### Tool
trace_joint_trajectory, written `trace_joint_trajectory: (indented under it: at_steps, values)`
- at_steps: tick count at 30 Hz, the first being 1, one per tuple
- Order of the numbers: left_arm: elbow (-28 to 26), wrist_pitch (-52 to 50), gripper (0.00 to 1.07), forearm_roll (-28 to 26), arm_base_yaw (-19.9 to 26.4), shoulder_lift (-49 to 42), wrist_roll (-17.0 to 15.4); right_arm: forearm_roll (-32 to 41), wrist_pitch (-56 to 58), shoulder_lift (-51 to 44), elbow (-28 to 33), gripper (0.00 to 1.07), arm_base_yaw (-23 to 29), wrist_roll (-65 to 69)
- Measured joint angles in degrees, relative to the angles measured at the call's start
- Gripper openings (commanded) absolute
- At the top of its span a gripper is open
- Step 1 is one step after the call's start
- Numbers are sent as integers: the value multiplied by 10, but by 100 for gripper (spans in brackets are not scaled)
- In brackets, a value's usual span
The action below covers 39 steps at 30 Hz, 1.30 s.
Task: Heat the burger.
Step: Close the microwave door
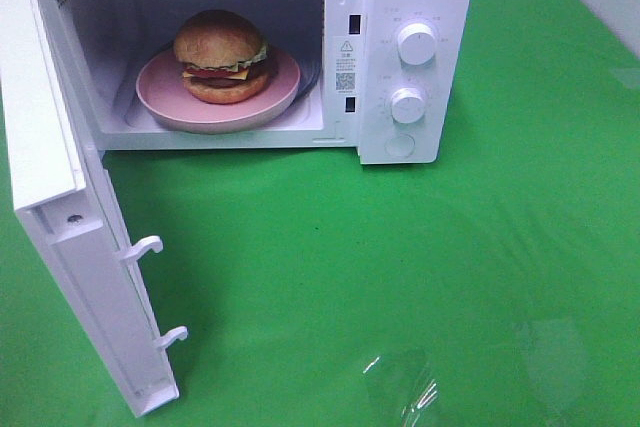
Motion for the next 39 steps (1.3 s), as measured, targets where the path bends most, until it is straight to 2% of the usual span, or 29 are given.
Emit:
trace_joint_trajectory:
  at_steps: [7,9,11,16,18,19,20,21,22,23,24,25,26,27,28,31,32,35,36,37,38,39]
  values:
    - [-2,-5,0,0,0,0,0,14,-11,0,5,51,0,-18]
    - [-7,-26,0,0,0,0,0,14,-11,0,5,51,0,-18]
    - [-9,-100,0,0,0,1,0,14,-11,0,5,51,0,-18]
    - [-7,-140,0,0,0,20,0,14,-11,0,5,51,0,-18]
    - [1,-175,0,-13,0,78,14,14,-11,0,5,51,0,-18]
    - [1,-175,0,-13,0,78,14,14,-11,0,5,51,0,-18]
    - [1,-197,0,-25,0,117,40,14,-11,0,5,51,0,-18]
    - [1,-197,0,-25,0,117,40,14,-11,0,5,51,0,-18]
    - [1,-223,0,-42,0,155,72,14,-11,0,5,51,0,-18]
    - [1,-223,0,-42,0,155,72,14,-11,0,5,51,0,-18]
    - [1,-249,0,-64,0,200,106,14,-11,0,5,51,0,-18]
    - [1,-249,0,-64,0,200,106,14,-11,0,5,51,0,-18]
    - [1,-280,0,-92,0,242,144,14,-11,0,5,51,0,-18]
    - [1,-280,0,-92,0,242,144,14,-11,0,5,51,0,-18]
    - [1,-306,0,-126,0,288,176,14,-11,0,5,51,0,-18]
    - [1,-321,0,-141,0,307,194,14,-11,0,5,51,0,-18]
    - [1,-365,0,-195,0,365,242,14,-11,0,5,51,0,-18]
    - [1,-380,0,-216,0,385,259,14,-11,0,5,51,0,-18]
    - [1,-413,0,-270,0,442,318,14,-11,0,5,51,0,-18]
    - [1,-413,0,-270,0,442,318,14,-11,0,5,51,0,-18]
    - [1,-419,0,-288,0,457,340,14,-11,0,5,51,0,-18]
    - [1,-433,0,-322,0,493,383,14,-11,0,5,51,0,-18]
